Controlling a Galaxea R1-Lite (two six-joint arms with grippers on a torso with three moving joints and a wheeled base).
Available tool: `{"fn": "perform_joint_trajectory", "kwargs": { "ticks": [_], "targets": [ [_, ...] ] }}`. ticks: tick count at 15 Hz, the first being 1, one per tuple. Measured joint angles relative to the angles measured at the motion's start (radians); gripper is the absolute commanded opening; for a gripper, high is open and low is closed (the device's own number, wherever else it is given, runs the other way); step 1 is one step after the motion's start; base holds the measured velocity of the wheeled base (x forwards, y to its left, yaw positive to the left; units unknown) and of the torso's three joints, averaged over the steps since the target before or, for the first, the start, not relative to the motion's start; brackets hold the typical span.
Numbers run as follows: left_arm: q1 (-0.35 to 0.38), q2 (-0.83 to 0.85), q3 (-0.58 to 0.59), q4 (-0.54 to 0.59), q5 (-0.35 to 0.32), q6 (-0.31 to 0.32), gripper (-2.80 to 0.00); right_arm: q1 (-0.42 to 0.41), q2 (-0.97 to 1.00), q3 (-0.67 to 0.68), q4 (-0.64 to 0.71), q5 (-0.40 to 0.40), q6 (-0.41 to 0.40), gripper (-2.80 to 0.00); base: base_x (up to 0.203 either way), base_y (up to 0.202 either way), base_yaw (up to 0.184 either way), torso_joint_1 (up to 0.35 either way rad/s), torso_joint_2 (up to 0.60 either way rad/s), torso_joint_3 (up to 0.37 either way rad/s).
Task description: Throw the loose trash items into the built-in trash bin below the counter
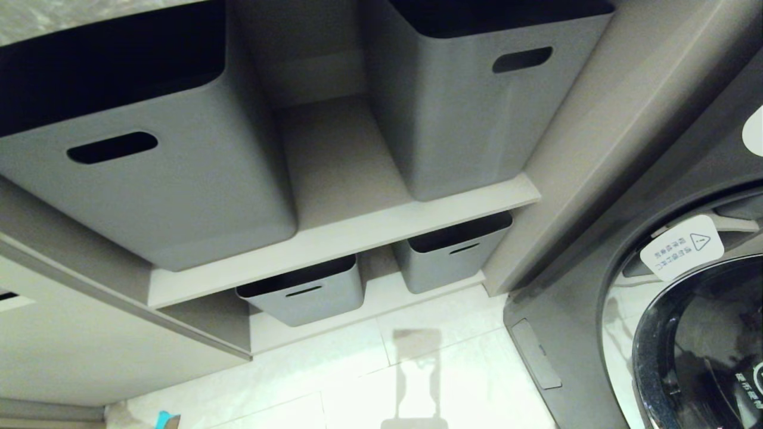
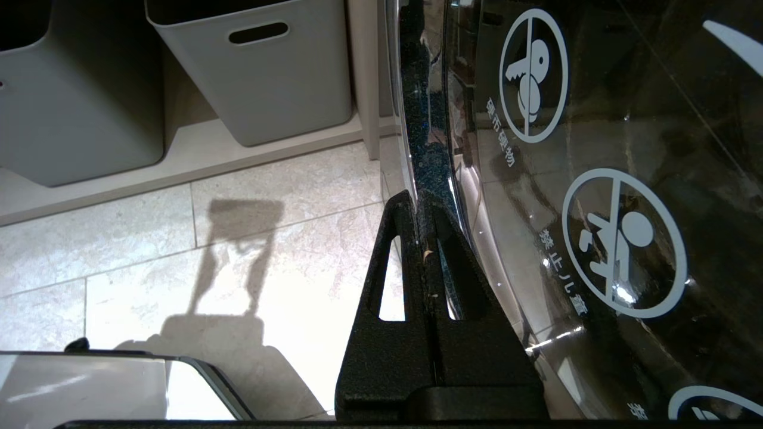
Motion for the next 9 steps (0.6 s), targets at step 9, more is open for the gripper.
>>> {"fn": "perform_joint_trajectory", "kwargs": {
  "ticks": [9],
  "targets": [
    [-0.129, 0.154, -0.283, 0.001, -0.089, -0.021, -2.80, 0.000, 0.000, 0.000, 0.000, 0.000, 0.000, -2.80, 0.000, 0.000, 0.000, 0.000, 0.00, 0.000]
  ]
}}
